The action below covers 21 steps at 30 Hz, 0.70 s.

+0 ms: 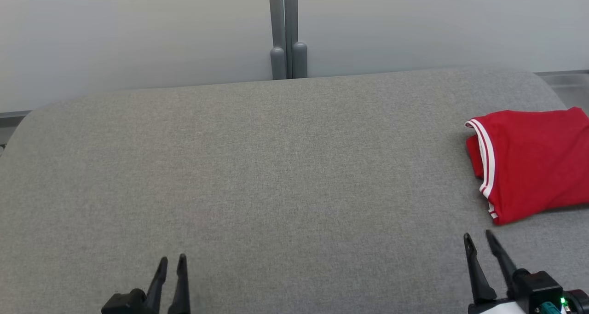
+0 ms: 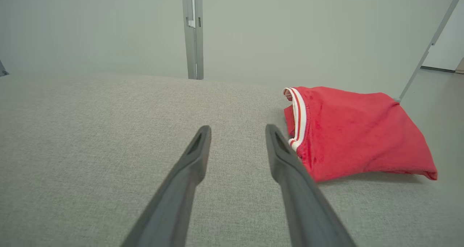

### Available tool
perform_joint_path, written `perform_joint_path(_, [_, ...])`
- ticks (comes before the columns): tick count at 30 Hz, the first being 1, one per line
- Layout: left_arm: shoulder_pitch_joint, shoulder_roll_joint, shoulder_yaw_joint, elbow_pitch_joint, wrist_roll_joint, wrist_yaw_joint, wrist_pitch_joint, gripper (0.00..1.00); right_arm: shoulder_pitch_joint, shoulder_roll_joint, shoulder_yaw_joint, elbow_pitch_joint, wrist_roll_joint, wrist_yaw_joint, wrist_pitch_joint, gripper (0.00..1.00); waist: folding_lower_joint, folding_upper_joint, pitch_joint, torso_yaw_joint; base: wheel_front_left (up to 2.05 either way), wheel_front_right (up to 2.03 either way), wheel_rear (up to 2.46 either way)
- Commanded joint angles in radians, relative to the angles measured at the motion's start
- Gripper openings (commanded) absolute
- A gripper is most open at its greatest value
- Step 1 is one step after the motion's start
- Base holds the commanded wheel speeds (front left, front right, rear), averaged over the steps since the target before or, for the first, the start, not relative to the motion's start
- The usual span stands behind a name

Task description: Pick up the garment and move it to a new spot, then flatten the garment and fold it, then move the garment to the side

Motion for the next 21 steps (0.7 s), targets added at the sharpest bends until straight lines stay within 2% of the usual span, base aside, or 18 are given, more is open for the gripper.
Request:
perform_joint_path(1, [0.001, -0.001, -0.001, 0.005, 0.0, 0.0, 0.002, 0.0, 0.002, 0.0, 0.0, 0.006, 0.0, 0.0, 0.0, 0.0, 0.0, 0.0, 0.0, 0.0, 0.0, 0.0, 0.0])
perform_joint_path(3, [0.009, -0.002, -0.002, 0.022, -0.001, 0.0, 0.003, 0.0, 0.003, 0.003, 0.002, 0.024, 0.002, 0.0, 0.001, 0.0, 0.0, 0.0, 0.0, 0.0, 0.0, 0.0, 0.0])
perform_joint_path(16, [-0.03, 0.0, 0.031, 0.009, -0.227, -0.013, 0.064, 0.0, -0.047, -0.014, 0.008, 0.05, 0.304, 0.0, 0.053, 0.0, 0.0, 0.0, 0.004, -0.002, 0.0, 0.0, 0.0])
perform_joint_path(21, [-0.04, 0.0, 0.04, 0.005, -0.289, -0.017, 0.081, 0.0, -0.061, -0.018, 0.008, 0.058, 0.387, 0.0, 0.068, 0.0, 0.0, 0.0, 0.005, -0.002, 0.0, 0.0, 0.0])
